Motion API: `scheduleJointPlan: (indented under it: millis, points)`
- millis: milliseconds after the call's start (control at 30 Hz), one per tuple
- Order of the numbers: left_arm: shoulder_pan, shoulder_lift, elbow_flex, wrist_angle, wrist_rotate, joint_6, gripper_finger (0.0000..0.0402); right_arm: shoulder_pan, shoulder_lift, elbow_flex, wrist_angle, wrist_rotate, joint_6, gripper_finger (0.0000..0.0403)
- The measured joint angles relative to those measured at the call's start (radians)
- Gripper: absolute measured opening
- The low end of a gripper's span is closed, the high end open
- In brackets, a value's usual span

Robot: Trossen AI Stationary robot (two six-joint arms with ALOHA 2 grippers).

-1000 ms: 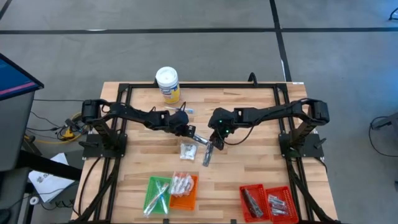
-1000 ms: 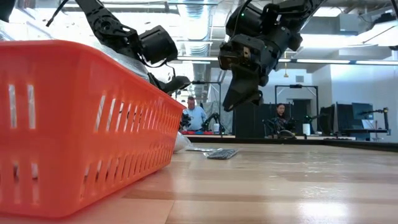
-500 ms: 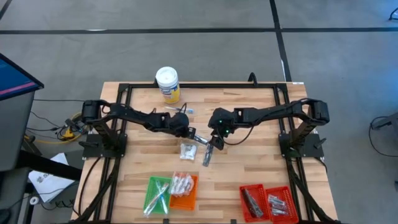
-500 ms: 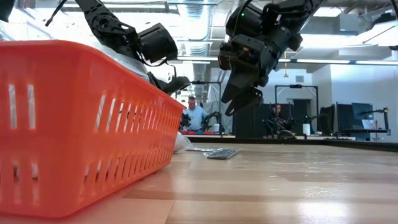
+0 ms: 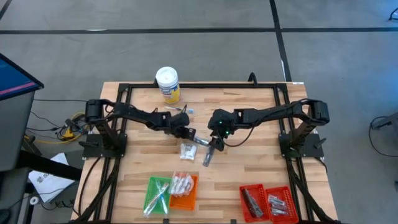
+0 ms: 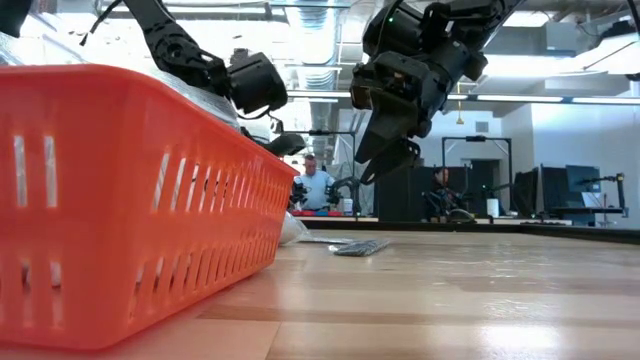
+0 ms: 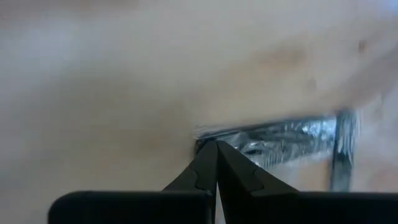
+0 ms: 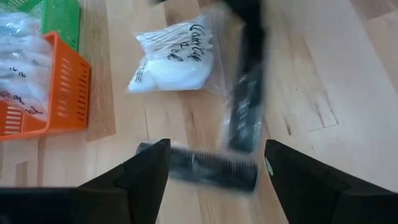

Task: Pick & Place Travel size toiletries
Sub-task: Put the black comb into the left red basket

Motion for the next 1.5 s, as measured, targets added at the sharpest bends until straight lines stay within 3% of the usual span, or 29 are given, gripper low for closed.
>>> scheduleJointPlan:
  millis: [133,267,400,533,633,767,1033,1200,1500]
  points:
    - [-0.069,-0.012,-0.002,-0.01,0.014,-0.147,0.0001,-0.001,0.0,0.0,-0.001,0.0,0.0,0.0255]
    - [-0.122,-0.074,0.0,0.002,-0.09,-0.162,0.0001,-0.001,0.0,0.0,-0.003,0.0,0.0,0.0255]
    - [-0.117,-0.106,0.0,0.004,-0.163,-0.016,0.0001,-0.001,0.0,0.0,-0.003,0.003,-0.003,0.0255]
    - [-0.081,-0.083,0.0,0.031,-0.106,0.188,0.0001,-0.001,0.0,0.0,0.001,0.004,-0.018,0.0255]
    - [-0.077,-0.057,-0.001,0.075,-0.059,0.44,0.0001,-0.001,0.0,0.0,0.006,0.004,-0.018,0.0255]
    - [-0.081,-0.052,-0.001,0.112,-0.054,0.638,0.0002,-0.001,0.0,0.0,0.003,0.004,-0.021,0.0255]
    - [-0.08,-0.051,0.0,0.166,-0.036,0.8,0.0035,0.003,0.0,0.0,-0.008,0.004,-0.018,0.0255]
    - [-0.086,-0.031,-0.001,0.155,0.0,0.802,0.0056,0.016,0.0,0.0,-0.008,0.024,-0.018,0.0255]
    - [-0.117,0.034,-0.002,0.14,-0.028,0.796,0.004,0.033,0.0,-0.005,0.0,0.026,-0.018,0.0255]
